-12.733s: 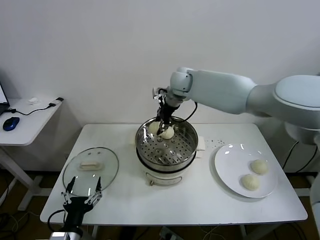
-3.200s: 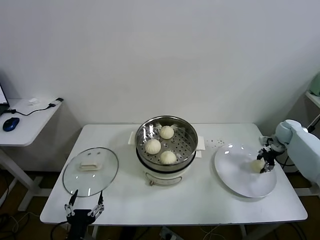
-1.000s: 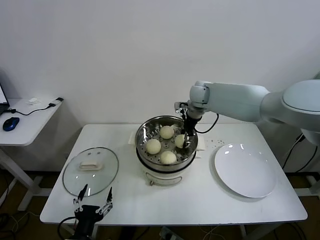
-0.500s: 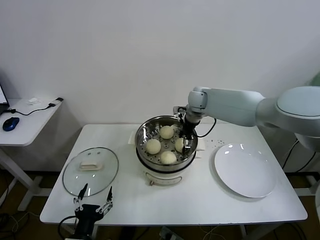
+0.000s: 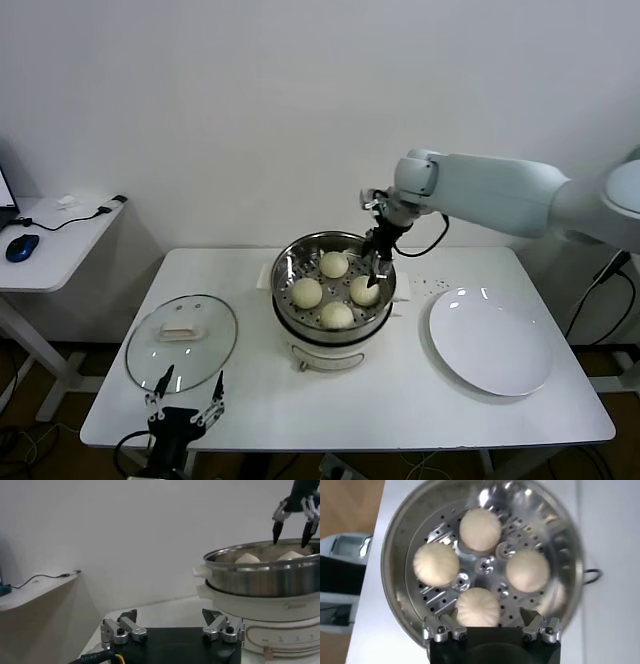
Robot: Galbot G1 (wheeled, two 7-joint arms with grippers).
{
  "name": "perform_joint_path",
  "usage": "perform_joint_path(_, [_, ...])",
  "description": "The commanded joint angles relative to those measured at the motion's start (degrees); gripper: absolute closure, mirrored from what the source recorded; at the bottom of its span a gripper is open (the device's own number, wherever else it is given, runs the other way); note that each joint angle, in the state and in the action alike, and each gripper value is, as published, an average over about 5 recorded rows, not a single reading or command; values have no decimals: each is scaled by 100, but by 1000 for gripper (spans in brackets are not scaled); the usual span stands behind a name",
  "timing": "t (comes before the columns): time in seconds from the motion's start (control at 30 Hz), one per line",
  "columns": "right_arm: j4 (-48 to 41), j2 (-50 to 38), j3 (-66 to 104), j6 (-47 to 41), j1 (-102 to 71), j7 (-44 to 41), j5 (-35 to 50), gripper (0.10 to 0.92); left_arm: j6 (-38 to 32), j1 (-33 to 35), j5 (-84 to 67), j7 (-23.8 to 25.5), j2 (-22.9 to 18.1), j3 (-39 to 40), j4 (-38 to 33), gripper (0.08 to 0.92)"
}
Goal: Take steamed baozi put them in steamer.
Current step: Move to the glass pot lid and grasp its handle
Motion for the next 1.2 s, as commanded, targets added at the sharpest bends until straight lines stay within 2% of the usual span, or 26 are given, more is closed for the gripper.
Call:
perform_joint_path(0.03, [1020,-1878,27,1675,389,1373,716,203,-39,30,-9,-23,1,-95,-34,177])
perform_joint_path(0.17, [1612,-2867,720,2158,-305,2095,761,203,-62,58,-16,-44,-23,-116,-62,177])
perform_joint_path(0.3, [2075,-3605,2311,2408,-1933,2962,563,203,-66,15,35,-39,-74,-114,-98,177])
perform_joint_path(0.57, [2532,-4137,5998,2775,-5281,3828,175,203,-108,-43,276,-3,-157,-238,-226,177])
perform_joint_path(0.77, [3065,-3821,9830,2652,-8606,4020,-156,203,-145,71,568,41,-228,-284,-353,177])
perform_joint_path(1.0, [3543,-2806,12278,2479,-10944,3999,-737,203,-178,72,1505,48,-197,-444,-392,177])
perform_joint_path(1.2, [3707,-1744,13146,2399,-11847,3966,-1223,203,-265,-85,4518,-72,-162,-776,-319,177])
